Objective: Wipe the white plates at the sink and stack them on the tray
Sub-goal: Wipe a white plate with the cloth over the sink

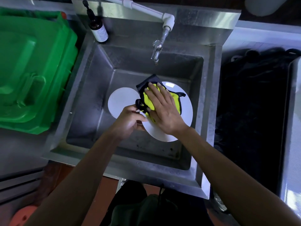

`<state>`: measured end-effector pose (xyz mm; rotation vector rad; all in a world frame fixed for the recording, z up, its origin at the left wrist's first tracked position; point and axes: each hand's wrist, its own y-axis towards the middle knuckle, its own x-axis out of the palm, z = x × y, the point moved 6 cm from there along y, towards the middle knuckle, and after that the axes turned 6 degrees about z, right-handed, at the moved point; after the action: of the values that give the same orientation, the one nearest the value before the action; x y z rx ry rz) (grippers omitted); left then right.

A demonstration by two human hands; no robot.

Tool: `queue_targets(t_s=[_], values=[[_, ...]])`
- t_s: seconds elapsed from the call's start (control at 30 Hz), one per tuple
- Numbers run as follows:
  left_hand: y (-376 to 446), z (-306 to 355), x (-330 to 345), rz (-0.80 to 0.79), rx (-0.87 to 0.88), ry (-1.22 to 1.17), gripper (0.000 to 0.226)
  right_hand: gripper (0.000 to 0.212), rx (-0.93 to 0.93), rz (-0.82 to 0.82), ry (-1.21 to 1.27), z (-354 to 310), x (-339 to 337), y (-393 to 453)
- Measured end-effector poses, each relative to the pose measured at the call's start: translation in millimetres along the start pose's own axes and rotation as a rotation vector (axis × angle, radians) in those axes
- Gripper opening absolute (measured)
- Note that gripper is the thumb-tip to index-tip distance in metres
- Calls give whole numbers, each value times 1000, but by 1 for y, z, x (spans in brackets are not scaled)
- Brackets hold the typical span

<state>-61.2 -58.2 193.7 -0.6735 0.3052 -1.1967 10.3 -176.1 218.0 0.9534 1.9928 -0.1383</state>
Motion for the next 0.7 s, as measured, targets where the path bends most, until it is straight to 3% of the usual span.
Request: queue_targets(t_s=[0.13, 0.3, 0.7], values=[[-5, -1, 0, 77, 16, -48, 43, 57, 13, 37, -8, 7, -9, 19], [-12, 3, 0, 185, 73, -92, 48, 56, 176, 99, -22, 37, -20, 31], [-22, 15, 12, 406, 137, -184, 50, 56, 436, 104, 51, 67, -6, -10]])
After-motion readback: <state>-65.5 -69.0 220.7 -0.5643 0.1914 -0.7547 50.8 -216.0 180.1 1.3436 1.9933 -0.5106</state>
